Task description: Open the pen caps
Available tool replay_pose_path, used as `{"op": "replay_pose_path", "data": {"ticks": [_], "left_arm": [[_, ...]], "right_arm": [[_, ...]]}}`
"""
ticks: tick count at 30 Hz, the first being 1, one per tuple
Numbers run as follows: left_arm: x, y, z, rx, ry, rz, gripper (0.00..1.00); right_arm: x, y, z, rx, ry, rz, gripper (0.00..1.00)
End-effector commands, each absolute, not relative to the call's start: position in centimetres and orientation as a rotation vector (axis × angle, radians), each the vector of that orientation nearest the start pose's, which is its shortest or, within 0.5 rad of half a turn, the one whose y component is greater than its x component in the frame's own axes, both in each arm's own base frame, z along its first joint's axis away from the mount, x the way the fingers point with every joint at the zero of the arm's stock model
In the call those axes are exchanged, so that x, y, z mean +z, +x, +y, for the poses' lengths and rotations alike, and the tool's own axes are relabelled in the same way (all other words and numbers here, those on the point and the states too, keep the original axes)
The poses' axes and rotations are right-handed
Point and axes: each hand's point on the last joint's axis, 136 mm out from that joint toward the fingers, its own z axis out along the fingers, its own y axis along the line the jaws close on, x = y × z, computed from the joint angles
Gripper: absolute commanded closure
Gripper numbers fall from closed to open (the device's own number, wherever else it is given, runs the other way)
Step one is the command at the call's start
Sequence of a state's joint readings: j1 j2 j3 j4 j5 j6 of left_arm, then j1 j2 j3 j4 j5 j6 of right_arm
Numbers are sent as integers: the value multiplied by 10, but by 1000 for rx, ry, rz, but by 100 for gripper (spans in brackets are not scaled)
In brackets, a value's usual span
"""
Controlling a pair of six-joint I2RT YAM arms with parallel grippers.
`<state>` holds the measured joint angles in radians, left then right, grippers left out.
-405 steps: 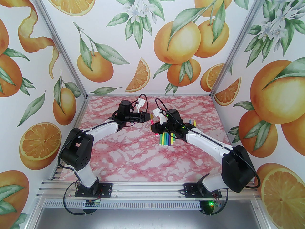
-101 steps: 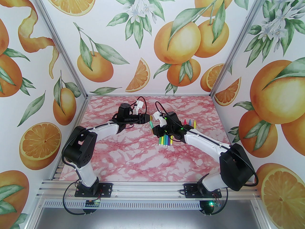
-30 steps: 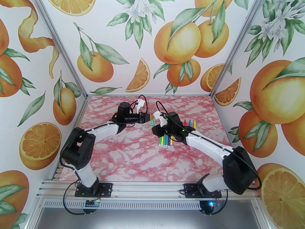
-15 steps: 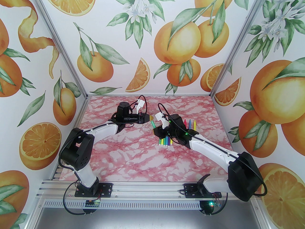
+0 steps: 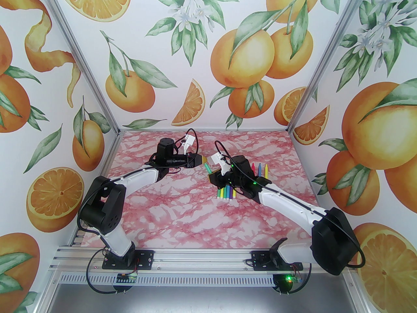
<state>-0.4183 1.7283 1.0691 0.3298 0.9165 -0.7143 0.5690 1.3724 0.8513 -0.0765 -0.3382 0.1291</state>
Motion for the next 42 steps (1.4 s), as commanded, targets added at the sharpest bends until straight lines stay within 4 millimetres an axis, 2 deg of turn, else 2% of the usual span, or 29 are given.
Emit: {"op": "replay_pose_path", "data": {"ticks": [1,14,19,22,27,30,36,42], "left_arm": [[264,434,-254,-1330,205,1864,100],[269,452,-238,-1346,46,1872,100],[268,453,-235,-1326,61,1899,100],[248,452,-230,-1201,93,2016,100],[201,445,-201,-845,155,2260,100],[180,441,-184,-682,186,2357,100],[145,437,-165,-506,224,2495,100],[110,438,-154,-361,238,2620,100]], "right_arm": [[116,272,247,750,-723,2365,100],[108,266,243,768,-727,2369,100],[111,271,237,768,-682,2355,100],[118,283,228,731,-610,2343,100],[123,315,197,531,-441,2356,100],[122,333,177,432,-335,2369,100],[117,363,135,207,-114,2385,100],[104,377,108,126,34,2430,100]]}}
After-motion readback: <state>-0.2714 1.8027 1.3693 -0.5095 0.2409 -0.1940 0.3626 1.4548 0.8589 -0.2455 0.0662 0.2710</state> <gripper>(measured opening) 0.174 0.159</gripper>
